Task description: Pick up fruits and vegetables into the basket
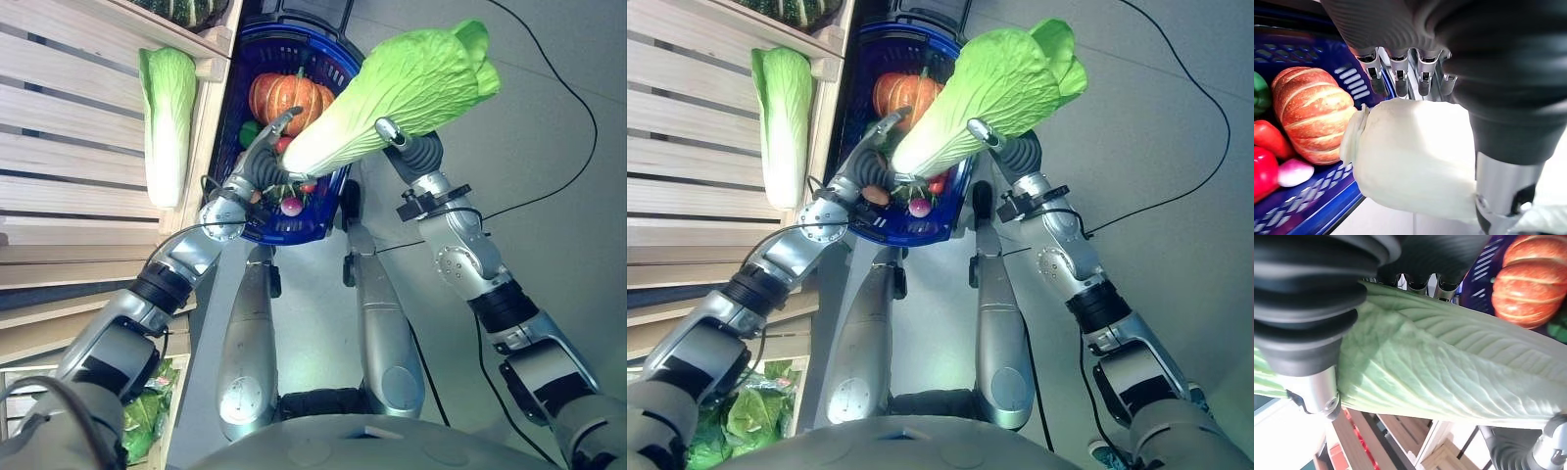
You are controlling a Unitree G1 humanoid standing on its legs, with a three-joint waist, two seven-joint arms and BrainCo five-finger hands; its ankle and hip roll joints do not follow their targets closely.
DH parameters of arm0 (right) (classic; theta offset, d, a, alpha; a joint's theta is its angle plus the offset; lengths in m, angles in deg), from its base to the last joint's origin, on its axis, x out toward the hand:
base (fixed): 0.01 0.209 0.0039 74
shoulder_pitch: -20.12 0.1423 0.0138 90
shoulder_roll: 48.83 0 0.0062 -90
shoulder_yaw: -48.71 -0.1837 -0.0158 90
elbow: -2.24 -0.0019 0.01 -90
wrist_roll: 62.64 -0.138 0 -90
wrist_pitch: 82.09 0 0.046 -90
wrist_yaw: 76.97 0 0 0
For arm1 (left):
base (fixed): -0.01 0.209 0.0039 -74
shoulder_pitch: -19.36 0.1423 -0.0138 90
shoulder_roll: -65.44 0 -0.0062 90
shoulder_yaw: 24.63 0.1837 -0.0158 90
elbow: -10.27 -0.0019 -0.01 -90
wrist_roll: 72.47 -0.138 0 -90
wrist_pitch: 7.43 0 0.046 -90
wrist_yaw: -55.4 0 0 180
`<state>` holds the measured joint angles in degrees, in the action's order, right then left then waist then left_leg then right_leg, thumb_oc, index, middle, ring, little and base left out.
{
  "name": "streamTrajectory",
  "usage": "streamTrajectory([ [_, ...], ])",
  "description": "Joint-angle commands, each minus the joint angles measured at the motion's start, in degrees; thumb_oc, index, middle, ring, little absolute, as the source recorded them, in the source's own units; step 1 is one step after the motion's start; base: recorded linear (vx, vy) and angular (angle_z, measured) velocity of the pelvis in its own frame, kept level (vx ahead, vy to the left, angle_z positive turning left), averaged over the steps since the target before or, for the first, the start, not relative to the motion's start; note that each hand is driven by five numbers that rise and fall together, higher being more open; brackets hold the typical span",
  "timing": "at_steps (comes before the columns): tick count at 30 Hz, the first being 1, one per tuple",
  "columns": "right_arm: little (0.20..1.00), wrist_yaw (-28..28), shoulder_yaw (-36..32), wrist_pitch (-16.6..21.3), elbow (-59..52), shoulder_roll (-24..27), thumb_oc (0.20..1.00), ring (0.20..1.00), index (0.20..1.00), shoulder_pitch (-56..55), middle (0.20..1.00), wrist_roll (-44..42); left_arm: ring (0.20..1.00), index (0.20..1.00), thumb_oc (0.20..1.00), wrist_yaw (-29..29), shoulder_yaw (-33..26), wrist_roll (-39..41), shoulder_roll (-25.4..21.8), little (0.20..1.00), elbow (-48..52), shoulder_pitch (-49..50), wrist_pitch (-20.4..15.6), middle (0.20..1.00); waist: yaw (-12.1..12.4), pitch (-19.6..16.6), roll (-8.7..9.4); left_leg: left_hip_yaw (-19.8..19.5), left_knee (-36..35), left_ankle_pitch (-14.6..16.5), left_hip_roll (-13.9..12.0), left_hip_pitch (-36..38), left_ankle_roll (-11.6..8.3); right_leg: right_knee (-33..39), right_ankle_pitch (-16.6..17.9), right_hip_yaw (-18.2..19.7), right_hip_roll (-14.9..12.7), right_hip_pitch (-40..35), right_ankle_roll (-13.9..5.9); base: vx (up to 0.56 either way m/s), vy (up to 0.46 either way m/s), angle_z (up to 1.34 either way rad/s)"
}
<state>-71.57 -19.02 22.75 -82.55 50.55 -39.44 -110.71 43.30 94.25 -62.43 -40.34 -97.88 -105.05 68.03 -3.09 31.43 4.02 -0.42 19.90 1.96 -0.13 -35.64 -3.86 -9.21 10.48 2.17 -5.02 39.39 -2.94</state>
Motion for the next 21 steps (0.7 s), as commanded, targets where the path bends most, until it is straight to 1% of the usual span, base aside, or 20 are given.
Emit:
streamTrajectory([
  [1, 0.2, 1.2, -1.5, 0.9, -7.5, -0.6, 0.2, 0.2, 0.2, -0.8, 0.2, 3.0, 1.0, 1.0, 1.0, -2.9, -6.8, 4.6, 1.5, 1.0, 1.4, 0.1, -4.8, 1.0, 0.6, -1.6, -1.95, 0.1, -8.7, -4.1, 2.3, 1.7, 1.43, -5.5, -9.6, -4.9, 4.6, -4.3, -1.81, 0.0, 0.0, 0.0],
  [4, 0.2, 0.7, -2.2, 0.3, -8.0, -0.6, 0.2, 0.2, 0.2, -1.2, 0.2, 4.1, 1.0, 1.0, 1.0, -3.5, -8.5, 6.7, 2.2, 1.0, 1.2, 0.6, -5.2, 1.0, 0.5, -1.6, -2.05, 0.0, -8.7, -4.1, 2.4, 1.7, 1.5, -5.5, -9.8, -4.8, 4.6, -4.4, -1.65, 0.0, 0.0, 0.0],
  [8, 0.2, -0.7, -3.2, 0.1, -7.6, -0.1, 0.2, 0.2, 0.2, -1.5, 0.2, 5.9, 1.0, 1.0, 1.0, -6.9, -11.3, 10.2, 3.2, 1.0, 0.8, 1.6, -6.1, 1.0, 0.4, -1.6, -2.12, -0.1, -8.4, -4.1, 2.6, 1.5, 1.5, -5.6, -9.9, -4.7, 4.7, -4.3, -1.43, 0.0, 0.0, 0.0],
  [10, 0.2, -1.1, -3.7, -0.1, -7.4, -0.2, 0.2, 0.2, 0.2, -1.6, 0.2, 6.5, 1.0, 1.0, 1.0, -7.1, -12.7, 11.9, 3.7, 1.0, 0.0, 1.9, -6.5, 1.0, 0.4, -1.6, -2.17, -0.2, -8.3, -4.0, 2.7, 1.5, 1.49, -5.7, -10.1, -4.6, 4.7, -4.3, -1.33, 0.0, 0.0, 0.0],
  [15, 0.2, -3.0, -4.9, -0.6, -6.4, 0.4, 0.2, 0.2, 0.2, -1.7, 0.2, 9.1, 1.0, 1.0, 1.0, -11.7, -16.6, 13.6, 4.1, 1.0, -1.9, 1.9, -7.3, 1.0, 0.3, -1.6, -2.45, -0.2, -8.2, -4.1, 2.7, 1.3, 1.43, -6.1, -10.3, -4.5, 4.8, -4.0, -1.1, 0.0, 0.006, 0.0],
  [18, 0.2, -3.7, -5.3, -0.8, -6.0, 0.5, 0.2, 0.2, 0.2, -1.6, 0.2, 9.8, 1.0, 1.0, 1.0, -12.3, -18.0, 15.3, 4.2, 1.0, -2.9, 1.9, -8.0, 1.0, 0.2, -1.6, -2.55, -0.2, -8.1, -4.1, 2.8, 1.4, 1.38, -6.2, -10.4, -4.5, 4.7, -4.1, -1.0, 0.0, 0.0, 0.0],
  [21, 0.2, -6.0, -5.7, -0.5, -5.5, 0.4, 0.2, 0.2, 0.2, -1.7, 0.2, 11.3, 1.0, 1.0, 1.0, -12.2, -19.6, 18.6, 5.1, 1.0, -4.4, 2.0, -9.0, 1.0, 0.0, -1.6, -2.79, -0.3, -8.0, -4.0, 2.8, 1.4, 1.35, -6.2, -10.6, -4.4, 4.8, -4.0, -0.85, 0.0, 0.024, 0.0],
])
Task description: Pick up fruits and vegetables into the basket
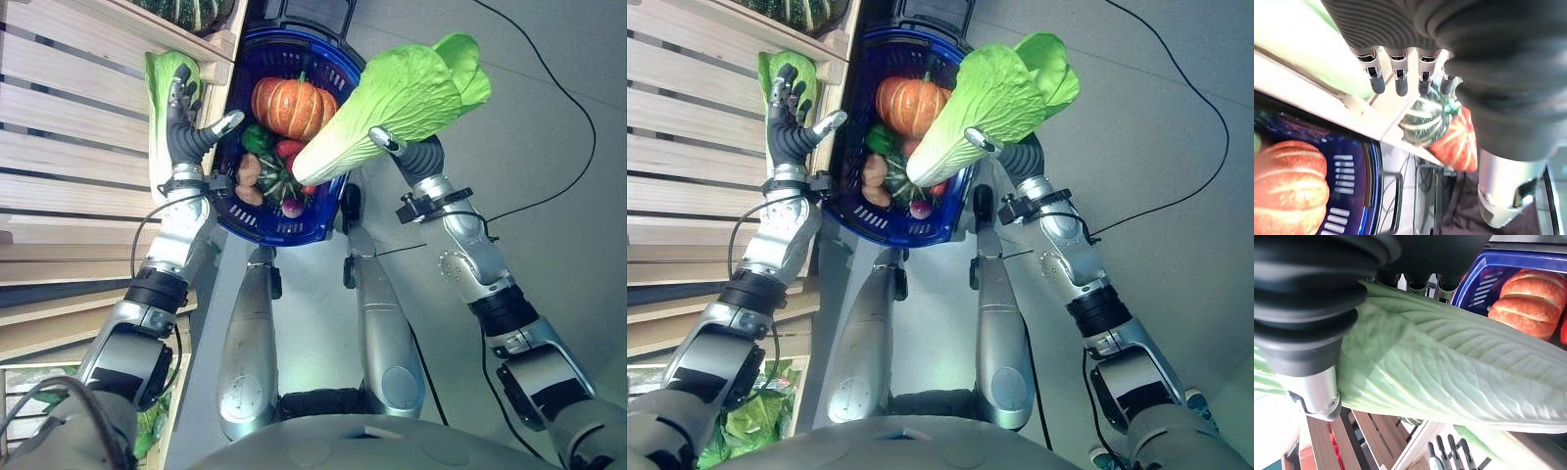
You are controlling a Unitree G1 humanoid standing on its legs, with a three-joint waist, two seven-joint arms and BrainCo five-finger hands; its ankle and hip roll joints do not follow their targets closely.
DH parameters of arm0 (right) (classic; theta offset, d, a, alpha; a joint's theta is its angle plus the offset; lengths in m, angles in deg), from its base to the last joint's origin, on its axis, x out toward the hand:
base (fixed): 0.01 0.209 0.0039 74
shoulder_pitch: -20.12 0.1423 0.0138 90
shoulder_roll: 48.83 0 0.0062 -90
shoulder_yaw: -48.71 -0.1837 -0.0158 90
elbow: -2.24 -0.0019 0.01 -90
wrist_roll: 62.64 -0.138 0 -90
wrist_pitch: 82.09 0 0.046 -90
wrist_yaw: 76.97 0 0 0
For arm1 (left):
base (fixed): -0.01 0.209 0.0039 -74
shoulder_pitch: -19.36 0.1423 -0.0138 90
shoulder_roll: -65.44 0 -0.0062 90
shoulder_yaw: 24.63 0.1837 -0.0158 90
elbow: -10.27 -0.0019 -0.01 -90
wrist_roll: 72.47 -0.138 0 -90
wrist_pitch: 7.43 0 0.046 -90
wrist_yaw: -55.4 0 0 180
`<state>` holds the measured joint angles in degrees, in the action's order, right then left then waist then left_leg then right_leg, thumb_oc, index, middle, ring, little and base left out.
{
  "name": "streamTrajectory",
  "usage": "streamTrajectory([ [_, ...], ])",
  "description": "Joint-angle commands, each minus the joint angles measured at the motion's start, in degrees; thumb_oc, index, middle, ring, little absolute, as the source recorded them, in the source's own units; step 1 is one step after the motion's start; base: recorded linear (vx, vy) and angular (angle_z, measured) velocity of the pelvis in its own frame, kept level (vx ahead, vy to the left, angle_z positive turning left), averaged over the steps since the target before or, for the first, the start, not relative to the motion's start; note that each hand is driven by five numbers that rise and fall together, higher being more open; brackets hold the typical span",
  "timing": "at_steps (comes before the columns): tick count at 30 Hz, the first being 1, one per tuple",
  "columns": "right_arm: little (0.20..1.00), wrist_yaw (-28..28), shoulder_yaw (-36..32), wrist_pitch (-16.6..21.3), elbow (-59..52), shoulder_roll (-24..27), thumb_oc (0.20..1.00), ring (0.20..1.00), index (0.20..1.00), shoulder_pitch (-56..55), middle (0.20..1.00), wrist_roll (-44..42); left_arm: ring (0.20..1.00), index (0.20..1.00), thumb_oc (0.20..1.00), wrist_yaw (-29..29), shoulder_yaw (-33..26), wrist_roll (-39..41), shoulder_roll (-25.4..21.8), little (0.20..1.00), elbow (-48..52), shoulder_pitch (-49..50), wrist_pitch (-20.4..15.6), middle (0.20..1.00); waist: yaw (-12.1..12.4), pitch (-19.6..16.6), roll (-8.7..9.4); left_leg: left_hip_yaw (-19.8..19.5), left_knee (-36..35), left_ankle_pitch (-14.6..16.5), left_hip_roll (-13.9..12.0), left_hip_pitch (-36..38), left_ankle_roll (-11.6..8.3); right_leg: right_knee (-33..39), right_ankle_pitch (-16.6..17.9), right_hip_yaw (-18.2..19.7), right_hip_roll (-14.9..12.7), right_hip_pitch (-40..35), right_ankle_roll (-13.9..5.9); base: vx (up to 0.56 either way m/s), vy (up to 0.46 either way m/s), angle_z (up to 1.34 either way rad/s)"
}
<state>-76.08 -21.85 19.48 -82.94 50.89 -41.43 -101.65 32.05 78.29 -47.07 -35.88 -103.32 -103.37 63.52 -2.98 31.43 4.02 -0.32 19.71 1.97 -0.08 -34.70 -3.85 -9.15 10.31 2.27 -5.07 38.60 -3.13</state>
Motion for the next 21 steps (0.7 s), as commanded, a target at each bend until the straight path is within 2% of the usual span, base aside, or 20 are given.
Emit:
streamTrajectory([
  [1, 0.2, -2.2, -3.0, 2.9, -4.8, 0.1, 0.2, 0.2, 0.2, 0.3, 0.2, 3.7, 1.0, 1.0, 1.0, -0.9, -4.1, 3.9, 0.8, 1.0, 0.6, 0.3, -4.8, 1.0, -0.2, -1.6, -2.88, -0.4, -7.7, -4.0, 2.8, 0.3, 1.34, -6.3, -10.5, -4.5, 4.8, -3.1, -0.63, -0.01, 0.037, 0.0],
  [6, 0.2, -2.9, -2.7, 1.7, -4.4, 0.5, 0.2, 0.2, 0.2, 0.4, 0.2, 7.0, 1.0, 1.0, 1.0, -3.5, -4.8, 2.3, 1.2, 1.0, -0.1, 0.4, -4.2, 1.0, -0.2, -1.6, -3.13, -0.4, -7.7, -4.1, 3.0, 0.2, 1.36, -6.3, -10.6, -4.5, 4.7, -3.0, -0.5, 0.0, 0.0, 0.0],
  [11, 0.2, -2.3, -0.6, -1.5, -2.4, 2.0, 0.2, 0.2, 0.2, 3.2, 0.2, 7.2, 1.0, 1.0, 1.0, -6.5, -4.7, -0.3, 0.2, 1.0, -4.2, -1.4, -2.1, 1.0, 0.0, -1.6, -3.53, -0.4, -7.1, -4.1, 3.1, 0.1, 1.19, -6.5, -10.7, -4.7, 4.4, -3.0, -0.38, 0.0, 0.0, 0.0],
  [16, 0.2, -2.1, 3.0, -4.1, 4.8, 2.1, 0.2, 0.2, 0.2, 9.0, 0.2, 6.4, 1.0, 1.0, 1.0, -8.2, -2.9, -1.7, -1.4, 1.0, -11.5, -5.0, 0.1, 1.0, 0.7, -1.6, -3.96, -0.5, -6.2, -3.8, 3.2, 0.3, 0.89, -7.1, -11.2, -5.3, 3.9, -3.3, -0.29, 0.0, 0.0, 0.0],
  [21, 0.2, -4.2, 7.5, -6.7, 15.6, 2.2, 0.2, 0.2, 0.2, 16.8, 0.2, 5.0, 1.0, 1.0, 1.0, -7.9, -0.8, -1.6, -2.9, 1.0, -18.5, -8.6, 1.5, 1.0, 1.9, -1.6, -4.58, -0.7, -5.7, -3.9, 3.2, 0.5, 0.55, -7.4, -11.4, -6.1, 3.4, -3.6, 0.02, 0.0, 0.0, 0.0],
])
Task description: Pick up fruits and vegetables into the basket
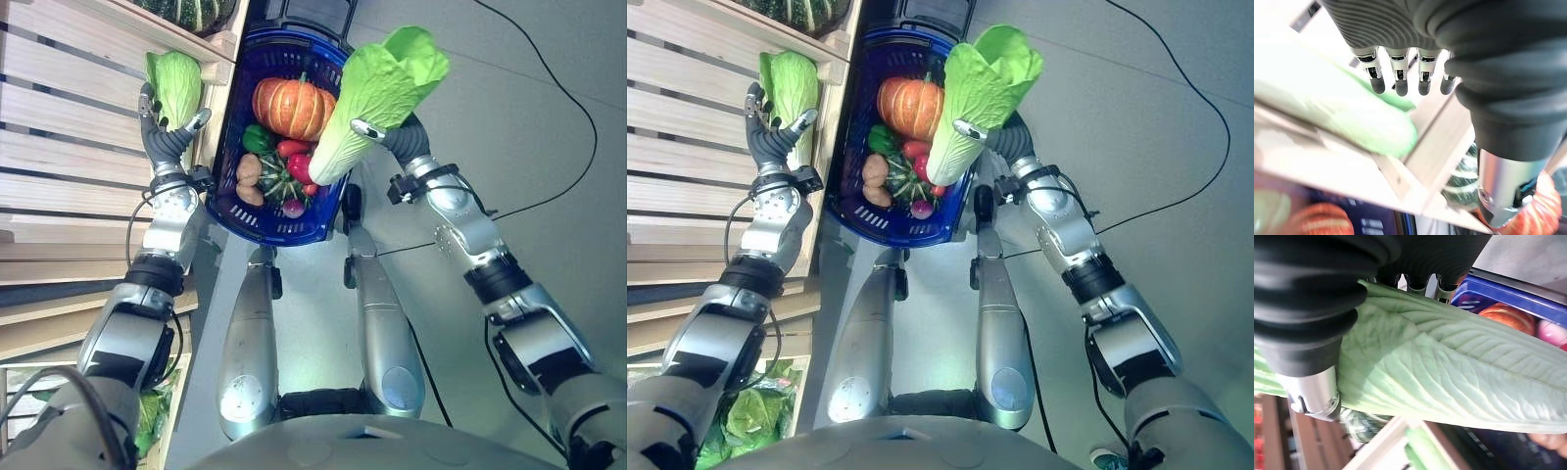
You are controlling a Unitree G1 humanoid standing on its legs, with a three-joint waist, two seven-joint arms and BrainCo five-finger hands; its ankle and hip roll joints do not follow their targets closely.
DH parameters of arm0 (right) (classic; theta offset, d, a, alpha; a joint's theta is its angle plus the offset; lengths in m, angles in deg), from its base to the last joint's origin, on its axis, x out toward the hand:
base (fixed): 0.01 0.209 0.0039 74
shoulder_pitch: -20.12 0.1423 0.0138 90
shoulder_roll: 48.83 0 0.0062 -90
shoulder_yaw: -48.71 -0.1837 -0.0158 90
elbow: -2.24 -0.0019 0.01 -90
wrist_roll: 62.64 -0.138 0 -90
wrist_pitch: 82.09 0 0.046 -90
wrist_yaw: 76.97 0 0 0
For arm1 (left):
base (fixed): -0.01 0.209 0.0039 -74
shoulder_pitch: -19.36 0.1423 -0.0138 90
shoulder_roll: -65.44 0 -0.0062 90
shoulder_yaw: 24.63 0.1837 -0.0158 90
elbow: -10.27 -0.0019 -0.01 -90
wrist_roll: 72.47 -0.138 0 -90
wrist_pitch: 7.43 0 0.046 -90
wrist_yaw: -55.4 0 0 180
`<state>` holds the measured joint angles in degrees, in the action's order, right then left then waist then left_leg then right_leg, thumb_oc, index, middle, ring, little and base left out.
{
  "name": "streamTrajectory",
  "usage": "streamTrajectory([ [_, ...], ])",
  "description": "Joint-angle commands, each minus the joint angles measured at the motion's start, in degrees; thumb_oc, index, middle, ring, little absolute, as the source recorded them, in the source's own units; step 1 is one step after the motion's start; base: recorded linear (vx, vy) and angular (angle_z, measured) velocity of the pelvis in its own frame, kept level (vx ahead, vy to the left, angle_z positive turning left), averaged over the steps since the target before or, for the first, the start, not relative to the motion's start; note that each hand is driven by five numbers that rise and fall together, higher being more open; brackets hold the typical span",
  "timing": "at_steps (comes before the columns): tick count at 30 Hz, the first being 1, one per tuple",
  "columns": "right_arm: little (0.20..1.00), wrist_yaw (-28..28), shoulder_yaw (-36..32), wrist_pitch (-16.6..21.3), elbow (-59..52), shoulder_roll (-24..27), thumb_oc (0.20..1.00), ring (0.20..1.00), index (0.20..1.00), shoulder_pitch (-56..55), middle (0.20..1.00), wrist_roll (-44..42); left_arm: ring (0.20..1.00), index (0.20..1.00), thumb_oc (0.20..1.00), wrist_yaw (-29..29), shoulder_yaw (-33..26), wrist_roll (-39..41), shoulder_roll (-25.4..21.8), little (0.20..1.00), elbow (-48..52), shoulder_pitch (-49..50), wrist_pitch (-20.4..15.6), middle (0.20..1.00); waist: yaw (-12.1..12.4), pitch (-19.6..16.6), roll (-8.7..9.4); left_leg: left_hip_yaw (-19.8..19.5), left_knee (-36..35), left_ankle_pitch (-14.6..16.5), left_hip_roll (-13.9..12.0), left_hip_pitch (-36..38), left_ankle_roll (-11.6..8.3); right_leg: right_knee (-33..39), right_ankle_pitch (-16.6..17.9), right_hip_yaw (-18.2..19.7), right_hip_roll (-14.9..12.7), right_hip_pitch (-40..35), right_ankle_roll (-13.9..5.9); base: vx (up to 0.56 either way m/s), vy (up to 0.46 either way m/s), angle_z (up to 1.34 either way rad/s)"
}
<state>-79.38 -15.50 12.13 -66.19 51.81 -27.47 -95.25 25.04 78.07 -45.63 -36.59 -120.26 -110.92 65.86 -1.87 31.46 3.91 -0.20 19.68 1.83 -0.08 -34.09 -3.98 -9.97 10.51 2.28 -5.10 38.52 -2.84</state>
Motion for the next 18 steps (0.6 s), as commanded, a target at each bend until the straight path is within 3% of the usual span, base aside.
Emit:
streamTrajectory([
  [1, 0.2, -1.4, 1.8, 0.1, 1.2, 1.2, 0.2, 0.2, 0.2, 4.3, 0.2, -2.2, 1.0, 1.0, 1.0, -0.6, -0.3, -2.8, -2.4, 1.0, -2.8, -1.8, -0.7, 1.0, 1.0, -1.7, -4.61, -0.8, -5.6, -3.8, 3.2, -0.1, 0.65, -6.8, -11.7, -6.3, 3.3, -3.5, -0.19, 0.0, 0.0, 0.0],
  [18, 0.2, 4.4, 4.4, -7.6, 31.7, -3.4, 0.2, 0.2, 0.2, 17.9, 0.2, -8.1, 1.0, 1.0, 1.0, 1.7, 2.9, -3.8, -1.3, 1.0, -11.2, -7.4, -2.3, 1.0, 4.6, -1.7, -7.12, -2.1, -3.1, -3.6, 4.4, -3.3, 0.77, -9.8, -12.5, -8.1, 2.6, -0.3, 0.41, 0.0, -0.007, 0.04],
])
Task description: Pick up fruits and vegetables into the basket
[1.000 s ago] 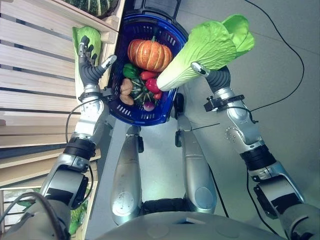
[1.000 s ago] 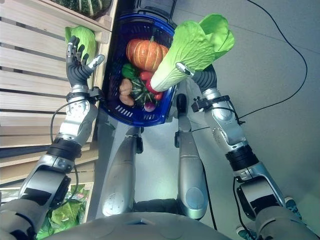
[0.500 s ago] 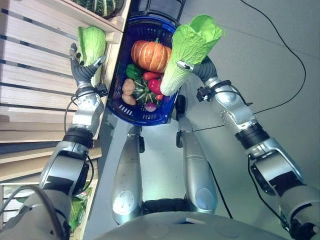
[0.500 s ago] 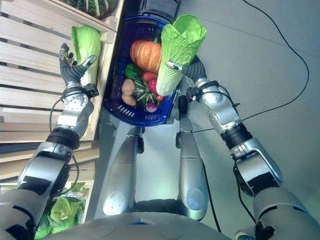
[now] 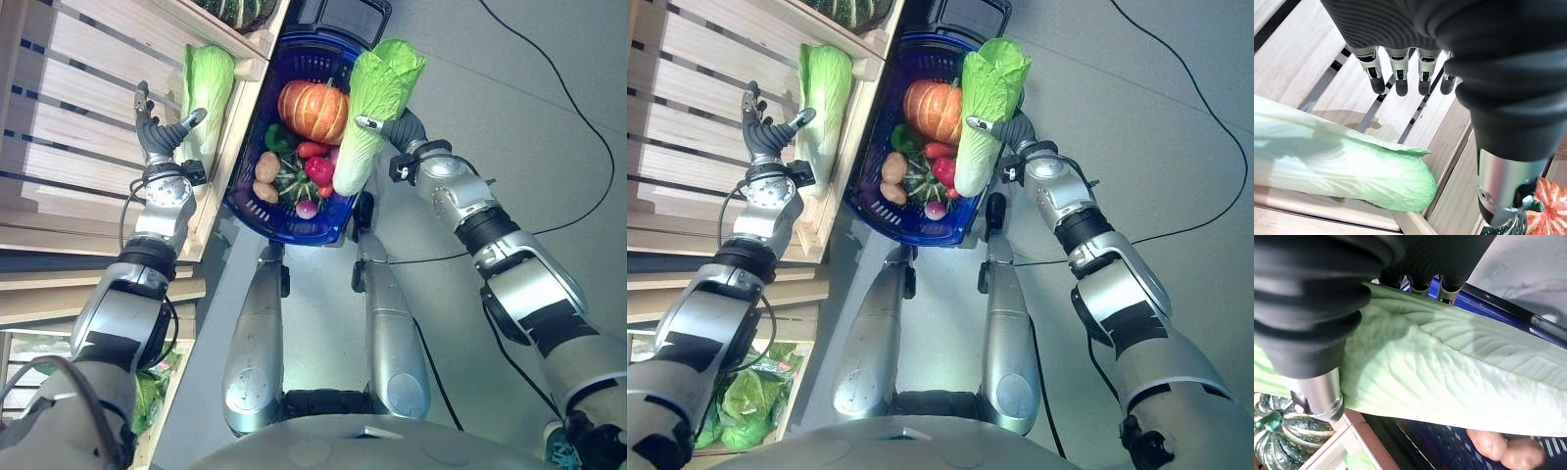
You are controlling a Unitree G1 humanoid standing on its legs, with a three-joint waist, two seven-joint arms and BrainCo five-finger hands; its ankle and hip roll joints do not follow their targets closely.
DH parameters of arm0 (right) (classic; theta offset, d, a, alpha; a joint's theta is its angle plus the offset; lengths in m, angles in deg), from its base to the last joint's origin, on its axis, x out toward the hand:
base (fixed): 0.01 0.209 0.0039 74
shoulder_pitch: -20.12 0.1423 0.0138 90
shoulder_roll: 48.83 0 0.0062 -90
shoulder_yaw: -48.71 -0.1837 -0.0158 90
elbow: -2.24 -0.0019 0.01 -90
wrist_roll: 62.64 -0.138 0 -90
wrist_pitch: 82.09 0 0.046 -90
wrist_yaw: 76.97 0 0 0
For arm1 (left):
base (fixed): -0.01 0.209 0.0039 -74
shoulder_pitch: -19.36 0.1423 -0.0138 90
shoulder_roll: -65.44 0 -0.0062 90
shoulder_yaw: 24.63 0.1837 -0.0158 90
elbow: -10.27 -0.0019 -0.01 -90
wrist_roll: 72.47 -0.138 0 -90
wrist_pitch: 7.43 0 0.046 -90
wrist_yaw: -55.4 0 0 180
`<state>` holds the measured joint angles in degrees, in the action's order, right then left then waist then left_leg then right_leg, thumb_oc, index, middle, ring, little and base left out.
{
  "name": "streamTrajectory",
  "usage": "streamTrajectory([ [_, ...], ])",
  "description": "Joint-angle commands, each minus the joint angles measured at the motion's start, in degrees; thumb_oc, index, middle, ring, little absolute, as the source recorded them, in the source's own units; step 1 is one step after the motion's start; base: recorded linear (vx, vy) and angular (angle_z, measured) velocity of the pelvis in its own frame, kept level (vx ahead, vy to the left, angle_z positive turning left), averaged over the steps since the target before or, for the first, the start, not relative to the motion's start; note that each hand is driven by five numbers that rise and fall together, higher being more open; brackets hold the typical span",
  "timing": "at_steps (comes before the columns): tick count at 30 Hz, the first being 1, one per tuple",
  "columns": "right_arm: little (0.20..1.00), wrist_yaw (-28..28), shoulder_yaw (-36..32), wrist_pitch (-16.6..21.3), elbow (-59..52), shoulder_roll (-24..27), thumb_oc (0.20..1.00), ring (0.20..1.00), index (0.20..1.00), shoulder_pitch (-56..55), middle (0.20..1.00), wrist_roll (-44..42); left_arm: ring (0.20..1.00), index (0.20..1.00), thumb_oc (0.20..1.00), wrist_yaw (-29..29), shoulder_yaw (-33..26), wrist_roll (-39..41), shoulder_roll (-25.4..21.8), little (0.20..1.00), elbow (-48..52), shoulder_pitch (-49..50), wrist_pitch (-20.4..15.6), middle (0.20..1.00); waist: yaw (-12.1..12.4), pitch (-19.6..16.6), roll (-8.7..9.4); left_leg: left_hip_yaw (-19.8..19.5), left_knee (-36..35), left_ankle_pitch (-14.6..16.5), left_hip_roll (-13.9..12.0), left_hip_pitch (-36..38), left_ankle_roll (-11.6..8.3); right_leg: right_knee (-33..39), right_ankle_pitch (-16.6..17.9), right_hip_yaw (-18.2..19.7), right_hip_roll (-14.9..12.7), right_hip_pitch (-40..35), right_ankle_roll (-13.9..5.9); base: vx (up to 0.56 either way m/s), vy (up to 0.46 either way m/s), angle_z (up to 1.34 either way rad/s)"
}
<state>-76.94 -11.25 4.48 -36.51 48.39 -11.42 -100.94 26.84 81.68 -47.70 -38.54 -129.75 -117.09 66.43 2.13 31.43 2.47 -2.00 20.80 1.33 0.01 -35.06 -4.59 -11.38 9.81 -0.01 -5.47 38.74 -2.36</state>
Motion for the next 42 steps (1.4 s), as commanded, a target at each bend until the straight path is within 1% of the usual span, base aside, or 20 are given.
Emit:
streamTrajectory([
  [1, 0.2, 2.4, -0.2, -0.2, 3.9, -0.3, 0.2, 0.2, 0.2, 2.3, 0.2, -2.6, 1.0, 1.0, 1.0, -0.1, -0.5, -1.9, 0.9, 1.0, -1.8, -1.5, -3.0, 1.0, 0.8, -1.6, -5.88, -0.4, -4.2, -3.2, 4.3, -2.6, 1.44, -8.5, -11.8, -5.9, 2.9, -0.3, -0.05, 0.01, 0.003, 0.07],
  [10, 0.2, 5.2, -2.9, -1.8, 15.1, -1.8, 0.2, 0.2, 0.2, 4.8, 0.2, -4.3, 1.0, 1.0, 1.0, -1.4, 1.4, -2.4, 3.4, 1.0, -1.5, -2.5, -4.4, 1.0, 1.9, -1.6, -7.44, -1.1, -3.1, -3.4, 5.1, -5.4, 1.74, -10.0, -11.7, -6.2, 2.6, 2.4, 0.0, 0.01, 0.006, 0.04],
  [17, 0.2, 5.1, -4.5, -2.5, 18.0, -2.9, 0.2, 0.2, 0.2, 5.2, 0.2, -6.2, 1.0, 1.0, 1.0, -2.2, 2.2, -2.5, 4.9, 1.0, -0.5, -2.4, -5.0, 1.0, 2.1, -1.6, -8.41, -1.1, -2.7, -3.7, 5.3, -6.7, 1.9, -10.9, -11.7, -6.1, 2.4, 4.1, -0.02, 0.0, 0.016, 0.06],
  [22, 0.2, 5.7, -6.1, -3.5, 19.0, -3.4, 0.2, 0.2, 0.2, 5.6, 0.2, -11.8, 1.0, 1.0, 1.0, -2.8, 2.8, -2.4, 5.8, 1.0, 0.6, -2.0, -5.4, 1.0, 2.2, -1.6, -9.21, -1.0, -2.8, -4.1, 5.3, -7.2, 1.73, -11.1, -11.7, -6.0, 2.3, 4.8, -0.07, 0.0, 0.011, 0.02],
  [28, 0.2, 5.0, -6.8, -3.9, 19.4, -4.2, 0.2, 0.2, 0.2, 6.2, 0.2, -11.9, 1.0, 1.0, 1.0, -3.5, 3.4, -2.5, 6.6, 1.0, 1.1, -2.0, -5.5, 1.0, 2.2, -1.6, -9.62, -1.0, -2.8, -4.2, 5.3, -7.7, 1.76, -11.2, -11.6, -5.8, 2.3, 5.4, -0.09, 0.0, 0.0, 0.0],
  [31, 0.2, 5.3, -6.6, -4.8, 19.6, -4.6, 0.2, 0.2, 0.2, 6.9, 0.2, -11.8, 1.0, 1.0, 1.0, -3.8, 3.8, -2.6, 7.2, 1.0, 2.0, -2.1, -5.3, 1.0, 2.3, -1.6, -9.97, -0.9, -3.0, -4.5, 5.4, -8.0, 1.83, -11.2, -11.4, -5.8, 2.3, 5.9, -0.1, 0.0, 0.0, 0.0],
  [32, 0.269, 5.4, -6.5, -4.9, 19.6, -4.5, 0.269, 0.269, 0.269, 7.0, 0.269, -11.7, 1.0, 1.0, 1.0, -3.8, 3.9, -2.6, 7.2, 1.0, 2.0, -2.1, -5.3, 1.0, 2.3, -1.6, -10.0, -0.9, -3.0, -4.5, 5.4, -8.0, 1.83, -11.2, -11.4, -5.8, 2.3, 6.0, -0.1, 0.0, 0.0, 0.0],
  [33, 0.492, 5.5, -6.5, -5.2, 19.7, -4.5, 0.492, 0.492, 0.492, 7.2, 0.492, -11.7, 1.0, 1.0, 1.0, -3.9, 4.1, -2.7, 7.3, 1.0, 2.1, -2.1, -5.4, 1.0, 2.4, -1.6, -10.04, -1.0, -3.1, -4.6, 5.4, -8.1, 1.82, -11.2, -11.3, -5.8, 2.3, 6.1, -0.12, 0.0, 0.0, 0.0],
  [34, 1.0, 5.4, -6.3, -5.7, 19.8, -4.5, 1.0, 1.0, 1.0, 7.4, 1.0, -11.8, 1.0, 1.0, 1.0, -3.9, 4.3, -2.7, 7.4, 1.0, 2.0, -2.2, -5.4, 1.0, 2.4, -1.6, -10.05, -0.9, -3.1, -4.6, 5.4, -8.1, 1.8, -11.2, -11.3, -5.9, 2.2, 6.1, -0.12, 0.0, 0.0, 0.0],
  [42, 1.0, 4.7, -5.9, -6.1, 20.4, -4.7, 1.0, 1.0, 1.0, 7.4, 1.0, -10.6, 1.0, 1.0, 1.0, -3.7, 4.6, -3.0, 7.8, 1.0, 2.1, -2.3, -5.3, 1.0, 2.5, -1.6, -10.0, -0.9, -3.1, -4.9, 5.4, -8.4, 1.91, -11.1, -11.1, -6.0, 2.3, 6.4, -0.14, 0.0, 0.0, 0.0],
])
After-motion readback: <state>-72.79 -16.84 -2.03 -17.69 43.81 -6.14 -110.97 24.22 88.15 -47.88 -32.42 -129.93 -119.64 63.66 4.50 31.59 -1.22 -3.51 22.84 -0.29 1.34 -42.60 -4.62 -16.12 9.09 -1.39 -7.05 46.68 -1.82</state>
